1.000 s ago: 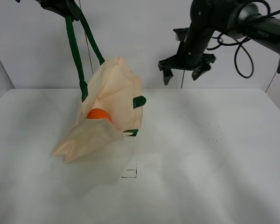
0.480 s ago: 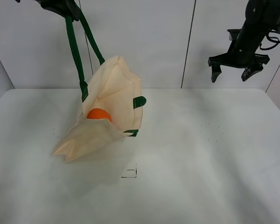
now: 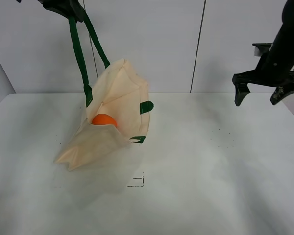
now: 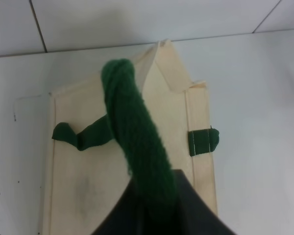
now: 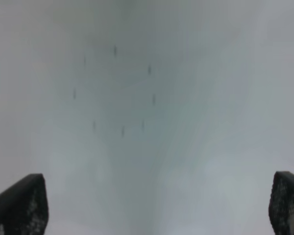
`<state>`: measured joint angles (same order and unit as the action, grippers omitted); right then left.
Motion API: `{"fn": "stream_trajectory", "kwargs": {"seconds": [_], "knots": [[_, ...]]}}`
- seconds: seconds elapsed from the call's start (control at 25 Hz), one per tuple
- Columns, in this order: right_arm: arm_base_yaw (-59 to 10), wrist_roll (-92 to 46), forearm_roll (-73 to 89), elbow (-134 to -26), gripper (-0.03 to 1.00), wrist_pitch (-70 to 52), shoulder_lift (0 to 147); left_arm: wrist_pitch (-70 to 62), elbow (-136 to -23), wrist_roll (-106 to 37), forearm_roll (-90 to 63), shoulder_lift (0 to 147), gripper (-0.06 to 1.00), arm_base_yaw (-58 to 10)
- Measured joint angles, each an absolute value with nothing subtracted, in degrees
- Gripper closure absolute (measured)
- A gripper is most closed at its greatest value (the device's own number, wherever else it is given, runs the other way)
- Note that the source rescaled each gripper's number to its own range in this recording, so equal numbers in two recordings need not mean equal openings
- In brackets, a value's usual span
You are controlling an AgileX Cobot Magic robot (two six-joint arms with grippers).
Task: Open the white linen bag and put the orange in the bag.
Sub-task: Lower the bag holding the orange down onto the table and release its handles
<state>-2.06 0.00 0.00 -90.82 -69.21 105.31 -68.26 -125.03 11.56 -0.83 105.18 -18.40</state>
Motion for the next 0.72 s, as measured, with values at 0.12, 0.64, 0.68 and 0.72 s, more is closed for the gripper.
{"fn": "stream_trajectory", "kwargs": {"seconds": [0.12, 0.64, 0.68, 0.72], "knots": [[-2.1, 0.0, 0.0, -78.1, -0.03, -69.2, 93.8, -68.3, -125.0, 11.5, -0.8, 105.2, 0.94, -18.4], [-2.1, 0.0, 0.0, -35.3, -0.03, -64.5, 37.5, -68.3, -125.0, 11.1, -0.9, 105.2, 0.94, -18.4], [-2.1, 0.0, 0.0, -33.7, -0.03, -63.3, 32.5, -68.3, -125.0, 11.1, -0.9, 105.2, 0.94, -18.4], [-2.1, 0.0, 0.0, -32.0, -0.03, -62.3, 28.5, -68.3, -125.0, 11.1, -0.9, 105.2, 0.94, -18.4]]}}
